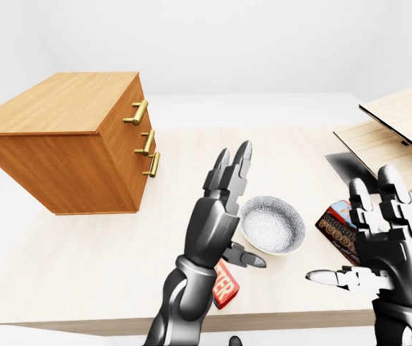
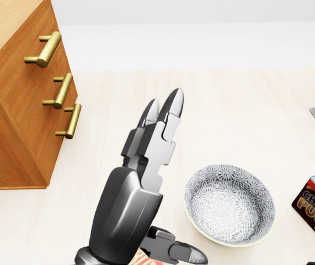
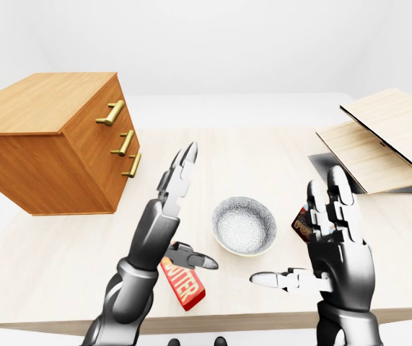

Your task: Close the top drawer of the cabinet and put the bowl on top of it.

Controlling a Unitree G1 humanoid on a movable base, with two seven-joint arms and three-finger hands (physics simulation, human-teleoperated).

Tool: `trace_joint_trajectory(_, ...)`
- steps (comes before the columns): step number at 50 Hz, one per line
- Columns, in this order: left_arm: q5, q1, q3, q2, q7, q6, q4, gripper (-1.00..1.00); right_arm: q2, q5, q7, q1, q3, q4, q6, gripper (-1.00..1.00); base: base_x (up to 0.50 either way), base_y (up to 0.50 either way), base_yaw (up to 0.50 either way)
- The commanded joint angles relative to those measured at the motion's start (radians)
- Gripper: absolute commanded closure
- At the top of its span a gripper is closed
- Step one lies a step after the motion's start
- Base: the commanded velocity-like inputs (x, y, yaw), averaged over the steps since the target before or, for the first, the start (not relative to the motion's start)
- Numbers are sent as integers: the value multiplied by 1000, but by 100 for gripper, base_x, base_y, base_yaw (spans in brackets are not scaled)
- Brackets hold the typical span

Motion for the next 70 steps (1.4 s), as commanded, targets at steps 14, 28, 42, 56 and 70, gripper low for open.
trace_joint_trajectory(14, 264, -12, -106, -76, 21, 0, 149, -100, 7, 43, 16, -19, -70, -25, 0, -100, 0, 0, 0)
trace_joint_trajectory(28, 366, -23, -106, -106, 68, 0, 286, -100, 17, 48, 29, -10, -75, -32, 0, -100, 0, 0, 0)
trace_joint_trajectory(42, 433, -34, -114, -140, 104, 0, 465, -100, 14, 68, 32, -19, -100, -40, 0, -100, 0, 0, 0)
trace_joint_trajectory(56, 469, -88, -71, -184, 101, 0, 597, -100, 16, 68, 33, -21, -102, -43, 0, -100, 0, 0, 0)
trace_joint_trajectory(70, 497, -143, -13, -227, 124, 0, 740, -100, 12, 72, 32, -25, -104, -38, 0, -100, 0, 0, 0)
